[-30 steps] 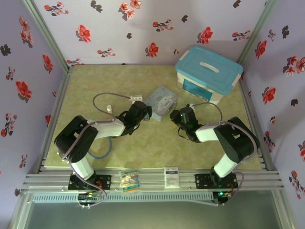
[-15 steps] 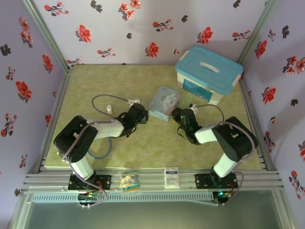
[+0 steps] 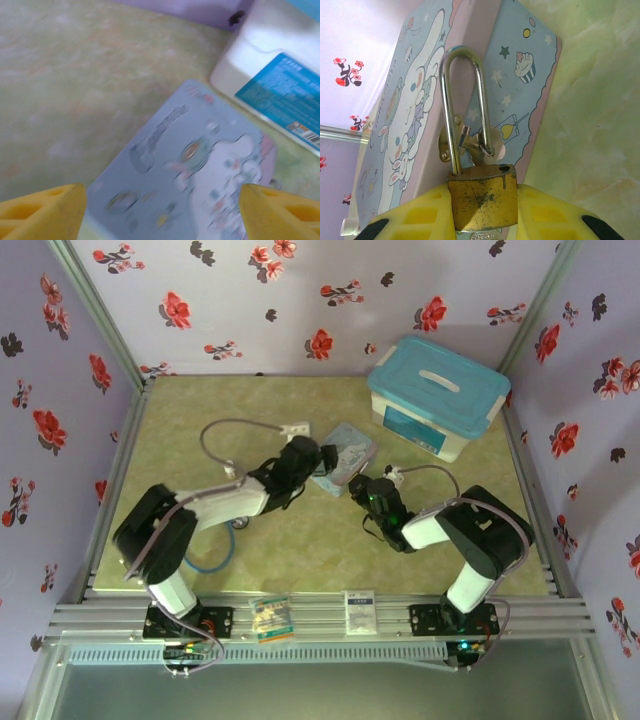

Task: Unlock a padlock with a key

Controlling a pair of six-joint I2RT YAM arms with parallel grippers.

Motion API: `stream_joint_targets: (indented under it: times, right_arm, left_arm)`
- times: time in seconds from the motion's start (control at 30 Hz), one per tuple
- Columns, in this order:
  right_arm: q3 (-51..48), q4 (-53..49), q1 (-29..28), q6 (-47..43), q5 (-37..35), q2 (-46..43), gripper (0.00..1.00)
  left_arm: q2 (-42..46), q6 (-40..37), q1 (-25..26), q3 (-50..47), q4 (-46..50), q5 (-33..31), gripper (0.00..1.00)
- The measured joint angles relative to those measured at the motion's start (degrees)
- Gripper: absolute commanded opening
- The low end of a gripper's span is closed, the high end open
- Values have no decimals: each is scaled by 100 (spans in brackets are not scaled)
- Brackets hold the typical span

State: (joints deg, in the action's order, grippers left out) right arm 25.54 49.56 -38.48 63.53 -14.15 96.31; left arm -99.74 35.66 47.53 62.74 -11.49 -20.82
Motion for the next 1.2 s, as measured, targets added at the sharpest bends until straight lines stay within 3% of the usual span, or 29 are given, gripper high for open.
stream_joint_targets:
  times: [0.1, 0.27, 0.43, 0.97, 1.2]
  right_arm:
    - [-79, 39, 0, 22, -7, 15, 16]
    - [-249, 164, 2, 85, -15, 33, 16]
    - [-256, 549, 87, 125, 2, 367, 16]
    - [-251, 752, 525, 101, 22, 262, 15]
    - [173, -699, 883, -184, 907, -315, 16]
  left_arm:
    - [-494, -271, 168, 579, 221, -31, 69]
    - [-927, -455, 374, 704, 719, -133, 66]
    - [-944, -546, 391, 562, 511, -267, 59]
    - [-752, -566, 400, -240, -726, -345, 58]
    - [-564, -564, 352, -459, -752, -363, 61]
